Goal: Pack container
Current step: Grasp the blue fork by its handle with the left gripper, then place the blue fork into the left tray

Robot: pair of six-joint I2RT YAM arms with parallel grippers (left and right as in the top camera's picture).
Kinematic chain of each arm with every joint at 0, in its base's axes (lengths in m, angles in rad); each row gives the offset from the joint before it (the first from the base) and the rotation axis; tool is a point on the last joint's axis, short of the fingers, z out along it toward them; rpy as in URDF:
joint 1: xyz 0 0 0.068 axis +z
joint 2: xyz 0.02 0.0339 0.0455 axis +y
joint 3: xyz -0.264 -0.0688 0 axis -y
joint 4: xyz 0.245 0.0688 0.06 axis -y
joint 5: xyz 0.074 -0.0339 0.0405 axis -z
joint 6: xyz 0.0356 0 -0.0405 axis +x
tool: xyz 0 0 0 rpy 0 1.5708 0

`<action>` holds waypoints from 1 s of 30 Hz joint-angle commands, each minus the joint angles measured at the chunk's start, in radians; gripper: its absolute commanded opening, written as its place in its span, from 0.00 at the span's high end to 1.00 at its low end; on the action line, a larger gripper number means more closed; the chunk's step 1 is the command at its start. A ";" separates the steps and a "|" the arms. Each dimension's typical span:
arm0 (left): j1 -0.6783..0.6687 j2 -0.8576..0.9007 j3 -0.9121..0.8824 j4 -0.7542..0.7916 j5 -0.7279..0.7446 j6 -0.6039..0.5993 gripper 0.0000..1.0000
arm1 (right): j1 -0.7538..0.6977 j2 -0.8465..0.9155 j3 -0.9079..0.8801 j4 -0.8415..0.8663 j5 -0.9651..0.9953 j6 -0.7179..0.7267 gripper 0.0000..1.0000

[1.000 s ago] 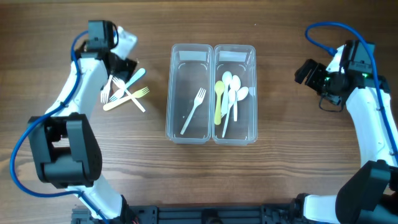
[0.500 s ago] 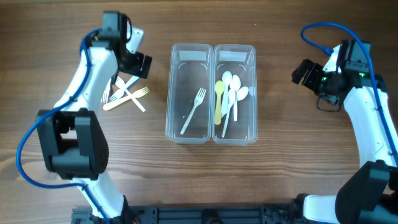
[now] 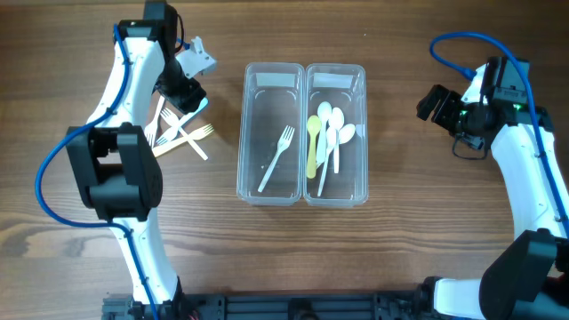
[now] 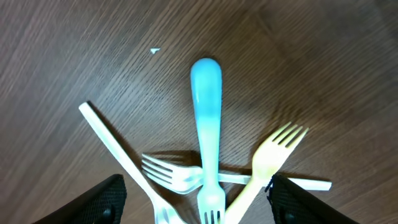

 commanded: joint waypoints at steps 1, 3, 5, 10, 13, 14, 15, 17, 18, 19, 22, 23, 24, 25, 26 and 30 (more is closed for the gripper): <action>0.000 -0.002 -0.077 0.045 0.059 0.097 0.29 | 0.007 0.006 0.007 -0.001 0.002 0.011 0.00; -0.002 -0.002 -0.128 0.080 0.059 0.097 0.30 | 0.007 0.006 0.007 -0.001 0.002 0.011 0.00; -0.001 -0.002 -0.188 0.130 0.055 0.097 0.32 | 0.007 0.006 0.007 -0.001 0.002 0.011 0.00; 0.001 -0.002 -0.250 0.213 0.055 0.097 0.37 | 0.007 0.006 0.007 -0.006 0.002 0.011 0.00; 0.001 0.005 -0.275 0.251 0.043 0.097 0.41 | 0.007 0.006 0.007 -0.016 0.002 0.011 0.00; 0.001 0.008 -0.276 0.255 0.043 0.096 0.42 | 0.007 0.006 0.007 -0.016 0.002 0.011 0.00; 0.001 0.011 -0.278 0.266 0.039 0.083 0.43 | 0.007 0.006 0.007 -0.016 0.002 0.011 0.00; 0.002 0.011 -0.283 0.275 0.036 0.077 0.50 | 0.007 0.006 0.007 -0.020 0.002 0.011 0.00; 0.005 0.011 -0.284 0.279 0.036 0.050 0.52 | 0.007 0.006 0.007 -0.023 0.002 0.011 0.00; 0.010 0.011 -0.283 0.279 0.036 0.028 0.56 | 0.007 0.006 0.007 -0.023 0.002 0.011 0.00; 0.021 0.011 -0.283 0.275 0.035 -0.055 0.87 | 0.007 0.006 0.007 -0.023 0.001 0.012 0.00; 0.021 0.007 -0.283 0.262 0.035 -0.055 0.96 | 0.007 0.006 0.007 -0.023 0.001 0.012 0.00; 0.014 0.000 -0.282 0.247 0.034 -0.060 0.96 | 0.007 0.006 0.007 -0.023 0.002 0.018 0.00; 0.005 -0.008 -0.276 0.237 0.012 -0.076 0.96 | 0.007 0.006 0.007 -0.023 0.002 0.029 0.00; -0.006 -0.019 -0.269 0.226 -0.025 -0.077 0.96 | 0.007 0.006 0.007 -0.023 0.002 0.029 0.00; -0.073 -0.155 -0.230 0.210 -0.092 -0.089 0.96 | 0.007 0.006 0.007 -0.023 0.001 0.030 0.00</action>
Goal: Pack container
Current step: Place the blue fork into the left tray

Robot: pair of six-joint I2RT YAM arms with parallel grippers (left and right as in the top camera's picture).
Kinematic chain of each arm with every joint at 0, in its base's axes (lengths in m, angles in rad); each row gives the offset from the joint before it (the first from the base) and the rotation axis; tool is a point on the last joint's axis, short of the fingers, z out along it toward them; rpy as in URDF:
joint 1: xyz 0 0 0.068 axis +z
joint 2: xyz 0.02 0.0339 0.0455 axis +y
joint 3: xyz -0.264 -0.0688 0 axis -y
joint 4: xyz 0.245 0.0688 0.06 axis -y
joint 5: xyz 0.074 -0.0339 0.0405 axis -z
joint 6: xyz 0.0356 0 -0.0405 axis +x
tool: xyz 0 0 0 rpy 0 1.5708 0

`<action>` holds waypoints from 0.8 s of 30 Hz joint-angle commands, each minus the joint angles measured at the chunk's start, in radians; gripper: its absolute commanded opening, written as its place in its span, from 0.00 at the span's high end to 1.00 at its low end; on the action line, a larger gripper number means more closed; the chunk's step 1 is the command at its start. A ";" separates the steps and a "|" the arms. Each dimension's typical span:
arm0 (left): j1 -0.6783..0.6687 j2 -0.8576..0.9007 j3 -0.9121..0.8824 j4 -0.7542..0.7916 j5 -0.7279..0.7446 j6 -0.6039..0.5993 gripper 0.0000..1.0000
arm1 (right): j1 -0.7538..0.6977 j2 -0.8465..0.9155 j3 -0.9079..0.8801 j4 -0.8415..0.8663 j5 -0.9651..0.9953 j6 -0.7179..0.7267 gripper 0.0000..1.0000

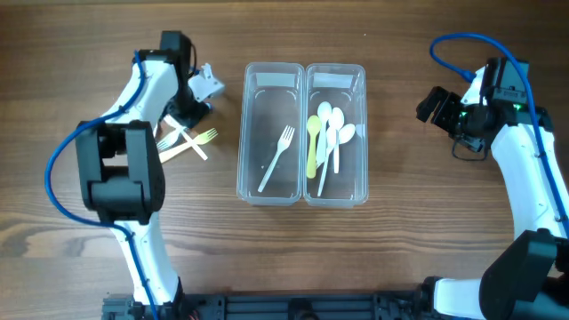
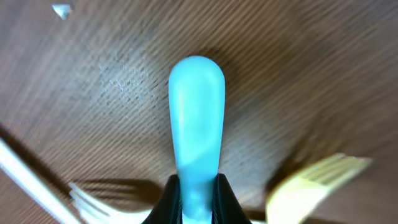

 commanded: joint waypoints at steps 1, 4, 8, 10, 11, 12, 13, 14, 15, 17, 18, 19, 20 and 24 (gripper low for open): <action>-0.071 -0.193 0.056 -0.005 -0.047 -0.053 0.96 | 0.007 0.006 0.007 -0.001 0.000 0.018 0.00; -0.140 -0.342 0.068 -0.031 -0.040 -0.206 0.96 | 0.007 0.006 0.007 0.000 -0.025 0.018 0.00; -0.303 -0.489 0.068 -0.116 0.198 -0.649 0.96 | 0.007 0.006 0.007 0.003 -0.024 0.015 0.00; -0.377 -0.472 0.053 -0.117 0.224 -0.894 0.96 | 0.007 0.006 0.007 0.004 -0.024 0.016 0.00; -0.411 -0.452 0.024 -0.096 0.216 -0.967 0.96 | 0.007 0.006 0.007 0.004 -0.024 0.017 0.00; -0.442 -0.423 -0.012 -0.073 0.188 -1.049 0.96 | 0.007 0.006 0.007 0.004 -0.024 0.017 0.00; -0.458 -0.401 -0.036 -0.057 0.171 -1.098 0.96 | 0.007 0.006 0.007 0.004 -0.024 0.017 0.00; -0.476 -0.364 -0.072 -0.027 0.168 -1.145 0.96 | 0.007 0.006 0.007 0.004 -0.024 0.017 0.00; -0.484 -0.332 -0.086 -0.013 0.167 -1.167 0.96 | 0.007 0.006 0.007 0.004 -0.024 0.017 0.00; -0.483 -0.276 -0.088 0.003 0.167 -1.204 0.90 | 0.007 0.006 0.007 0.004 -0.025 0.018 0.00; -0.481 -0.262 -0.088 0.014 0.167 -1.213 0.71 | 0.007 0.006 0.007 0.004 -0.025 0.018 0.00; -0.479 -0.261 -0.088 0.019 0.163 -1.213 0.67 | 0.007 0.006 0.007 0.004 -0.025 0.017 0.00; -0.475 -0.267 -0.085 0.023 0.161 -1.213 0.68 | 0.007 0.006 0.007 0.004 -0.025 0.018 0.00; -0.406 -0.357 -0.002 -0.061 0.160 -1.210 0.35 | 0.007 0.006 0.007 0.003 -0.040 0.018 0.00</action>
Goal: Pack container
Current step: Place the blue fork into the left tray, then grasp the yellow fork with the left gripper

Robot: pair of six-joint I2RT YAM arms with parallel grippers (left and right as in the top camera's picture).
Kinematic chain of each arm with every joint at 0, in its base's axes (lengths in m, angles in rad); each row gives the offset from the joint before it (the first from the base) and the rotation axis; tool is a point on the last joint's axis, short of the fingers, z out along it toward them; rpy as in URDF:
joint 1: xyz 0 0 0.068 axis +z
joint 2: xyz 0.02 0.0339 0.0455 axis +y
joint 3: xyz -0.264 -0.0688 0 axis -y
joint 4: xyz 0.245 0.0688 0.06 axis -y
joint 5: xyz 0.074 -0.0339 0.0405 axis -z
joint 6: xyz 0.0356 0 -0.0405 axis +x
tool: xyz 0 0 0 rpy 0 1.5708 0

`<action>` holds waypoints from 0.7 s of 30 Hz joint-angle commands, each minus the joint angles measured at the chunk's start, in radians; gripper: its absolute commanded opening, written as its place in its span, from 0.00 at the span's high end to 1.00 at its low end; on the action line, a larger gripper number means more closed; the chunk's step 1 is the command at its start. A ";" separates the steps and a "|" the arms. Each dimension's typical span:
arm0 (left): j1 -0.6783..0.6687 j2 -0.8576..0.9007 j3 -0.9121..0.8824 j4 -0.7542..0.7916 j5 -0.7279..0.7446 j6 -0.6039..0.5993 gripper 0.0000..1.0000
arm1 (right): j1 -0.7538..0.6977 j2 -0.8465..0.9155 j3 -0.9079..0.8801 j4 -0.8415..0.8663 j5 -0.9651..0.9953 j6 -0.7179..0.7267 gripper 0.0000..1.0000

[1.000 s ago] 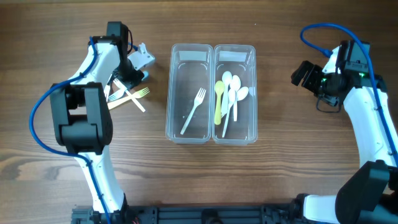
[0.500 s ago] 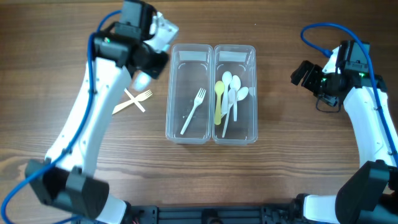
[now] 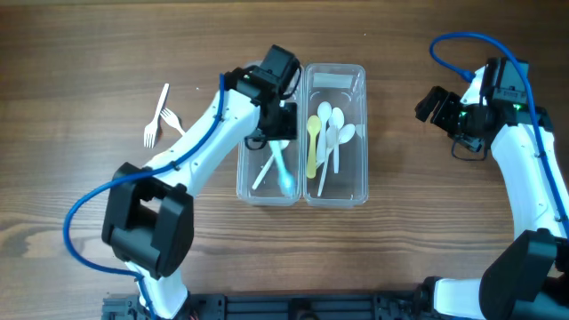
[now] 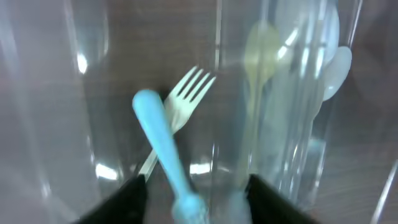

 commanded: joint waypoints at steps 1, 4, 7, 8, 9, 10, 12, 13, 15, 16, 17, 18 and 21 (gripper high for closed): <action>0.094 -0.141 0.086 -0.061 -0.010 -0.011 0.18 | 0.007 0.006 0.007 0.003 -0.025 0.014 0.00; 0.188 -0.222 0.086 -0.083 -0.010 0.111 0.00 | 0.007 0.006 0.007 0.004 -0.024 0.014 0.00; 0.260 -0.209 0.081 -0.216 -0.023 0.526 0.19 | 0.007 0.006 0.007 0.004 -0.024 0.014 0.00; 0.279 -0.196 0.076 -0.249 -0.031 0.655 0.26 | 0.007 0.006 0.007 0.004 -0.024 0.014 0.00; 0.292 -0.184 0.071 -0.269 -0.035 0.764 0.33 | 0.007 0.006 0.007 0.005 -0.024 0.014 0.00; 0.306 -0.171 0.058 -0.277 -0.045 0.871 0.37 | 0.007 0.006 0.007 0.007 -0.024 0.014 0.00; 0.333 -0.152 0.020 -0.267 -0.071 1.021 0.43 | 0.007 0.006 0.007 0.007 -0.024 0.013 0.00; 0.354 -0.134 0.000 -0.264 -0.075 1.098 0.45 | 0.007 0.006 0.007 0.009 -0.024 0.014 0.00; 0.387 -0.105 -0.026 -0.252 -0.075 1.187 0.46 | 0.007 0.006 0.007 0.016 -0.024 0.014 0.00; 0.406 -0.090 -0.043 -0.242 -0.074 1.213 0.45 | 0.007 0.006 0.007 0.019 -0.024 0.014 0.00; 0.428 -0.074 -0.062 -0.232 -0.074 1.232 0.44 | 0.007 0.006 0.007 0.020 -0.024 0.013 0.00; 0.447 -0.059 -0.074 -0.228 -0.074 1.262 0.46 | 0.007 0.006 0.007 0.022 -0.024 0.013 0.00; 0.523 0.006 -0.085 -0.208 -0.075 1.402 0.51 | 0.007 0.006 0.007 0.029 -0.024 0.013 0.00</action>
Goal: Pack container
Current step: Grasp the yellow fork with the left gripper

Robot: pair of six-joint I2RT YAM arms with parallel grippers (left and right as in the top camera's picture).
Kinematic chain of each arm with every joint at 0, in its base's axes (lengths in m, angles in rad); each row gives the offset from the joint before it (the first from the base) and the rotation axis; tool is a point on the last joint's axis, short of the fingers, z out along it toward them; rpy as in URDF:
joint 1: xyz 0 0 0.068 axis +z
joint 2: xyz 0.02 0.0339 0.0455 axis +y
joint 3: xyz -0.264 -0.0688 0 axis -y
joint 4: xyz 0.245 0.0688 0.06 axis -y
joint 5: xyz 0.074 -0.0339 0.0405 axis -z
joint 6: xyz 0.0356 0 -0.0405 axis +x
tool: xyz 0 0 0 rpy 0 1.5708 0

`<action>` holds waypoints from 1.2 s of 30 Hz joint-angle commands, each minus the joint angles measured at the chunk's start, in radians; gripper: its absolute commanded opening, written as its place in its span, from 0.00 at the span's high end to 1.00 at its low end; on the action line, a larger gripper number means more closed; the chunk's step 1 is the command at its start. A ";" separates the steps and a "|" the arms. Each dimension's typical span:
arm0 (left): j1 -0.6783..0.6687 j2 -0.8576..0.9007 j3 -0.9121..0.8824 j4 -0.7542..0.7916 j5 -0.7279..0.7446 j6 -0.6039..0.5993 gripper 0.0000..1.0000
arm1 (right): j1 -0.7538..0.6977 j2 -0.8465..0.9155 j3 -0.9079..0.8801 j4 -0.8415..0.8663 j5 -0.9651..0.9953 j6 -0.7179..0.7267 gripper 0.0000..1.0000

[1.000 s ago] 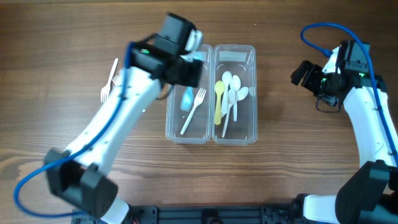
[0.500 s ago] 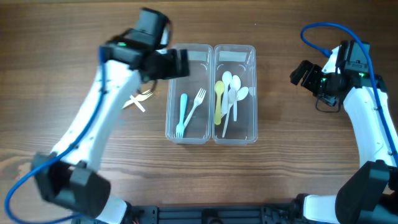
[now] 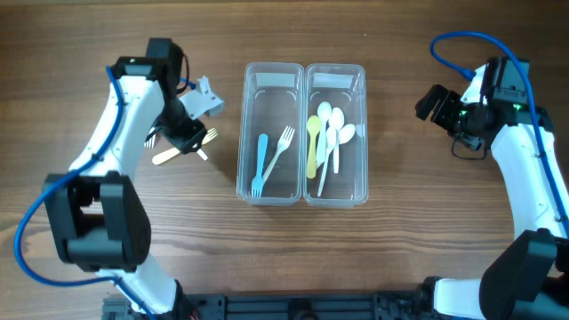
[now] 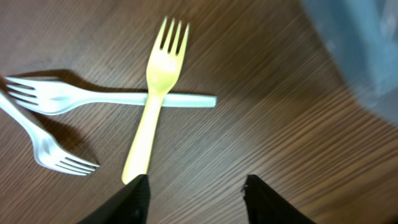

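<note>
Two clear bins stand side by side. The left bin (image 3: 244,133) holds a blue fork (image 3: 259,166) and a white fork (image 3: 280,149). Several spoons (image 3: 327,133) lie in the right bin (image 3: 360,133). My left gripper (image 3: 187,138) hovers open and empty (image 4: 196,199) over loose forks on the table left of the bins. There a yellow fork (image 4: 152,106) lies across a white fork (image 4: 93,98), with another white fork (image 4: 43,146) beside them. My right gripper (image 3: 433,102) is raised at the far right, away from everything.
The edge of the left bin (image 4: 360,43) shows blurred at the top right of the left wrist view. Bare wooden table (image 3: 400,231) surrounds the bins. My left arm covers part of the fork pile in the overhead view.
My left gripper was open over the left bin with the blue fork under it. The blue fork now lies in that bin, and the gripper is back over the loose forks.
My left gripper hung open above the blue fork in the pile on the table. Then it was shut on that fork's handle. Later it stood open over the left bin with the fork below. Now the fork rests there beside the white one. The right arm stayed still.
</note>
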 commanded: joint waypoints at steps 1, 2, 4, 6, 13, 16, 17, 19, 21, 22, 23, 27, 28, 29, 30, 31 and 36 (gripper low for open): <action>0.073 0.063 -0.013 0.030 -0.002 0.188 0.50 | 0.007 0.006 0.007 0.010 -0.016 0.012 0.00; 0.090 0.078 -0.013 0.051 -0.002 0.188 0.43 | 0.007 0.006 0.007 0.011 -0.016 0.011 0.00; 0.113 0.112 -0.013 0.103 0.003 0.188 0.36 | 0.007 0.006 0.007 0.011 -0.005 0.011 0.00; 0.117 0.135 -0.013 0.153 0.002 0.188 0.35 | 0.007 0.006 0.007 0.013 0.000 0.011 0.00; 0.117 0.249 -0.013 0.212 0.003 0.267 0.45 | 0.007 0.006 0.007 0.022 0.034 0.011 0.00; 0.117 0.265 -0.015 0.204 0.032 0.266 0.50 | 0.007 0.006 0.007 0.022 0.039 0.010 0.00; 0.117 0.265 -0.015 0.197 0.045 0.266 0.51 | 0.007 0.006 0.007 0.022 0.039 0.010 0.00; 0.117 0.265 -0.015 0.172 0.068 0.266 0.58 | 0.007 0.006 0.007 0.021 0.045 0.010 0.00; 0.117 0.265 -0.015 0.143 0.074 0.265 0.69 | 0.007 0.006 0.007 0.021 0.045 0.010 0.00; 0.117 0.265 -0.015 0.129 0.081 0.262 0.70 | 0.007 0.006 0.007 0.021 0.045 0.011 0.00; 0.117 0.265 -0.015 0.108 0.097 0.262 0.72 | 0.007 0.006 0.007 0.022 0.054 0.011 0.00; 0.117 0.265 -0.015 0.119 0.065 0.163 0.88 | 0.007 0.006 0.007 0.024 0.064 0.011 0.00; 0.116 0.265 -0.015 0.150 0.011 0.093 0.92 | 0.007 0.006 0.007 0.024 0.063 0.011 0.00; 0.116 0.265 -0.015 0.158 -0.003 0.070 0.91 | 0.007 0.006 0.007 0.024 0.063 0.011 0.00; 0.116 0.265 -0.015 0.158 -0.003 0.070 0.89 | 0.007 0.006 0.007 0.024 0.063 0.011 0.00; 0.116 0.265 -0.015 0.158 -0.003 0.069 0.92 | 0.007 0.006 0.007 0.024 0.063 0.011 0.00; 0.078 0.255 -0.015 0.142 -0.043 -0.036 0.96 | 0.007 0.006 0.007 0.028 0.063 0.012 0.00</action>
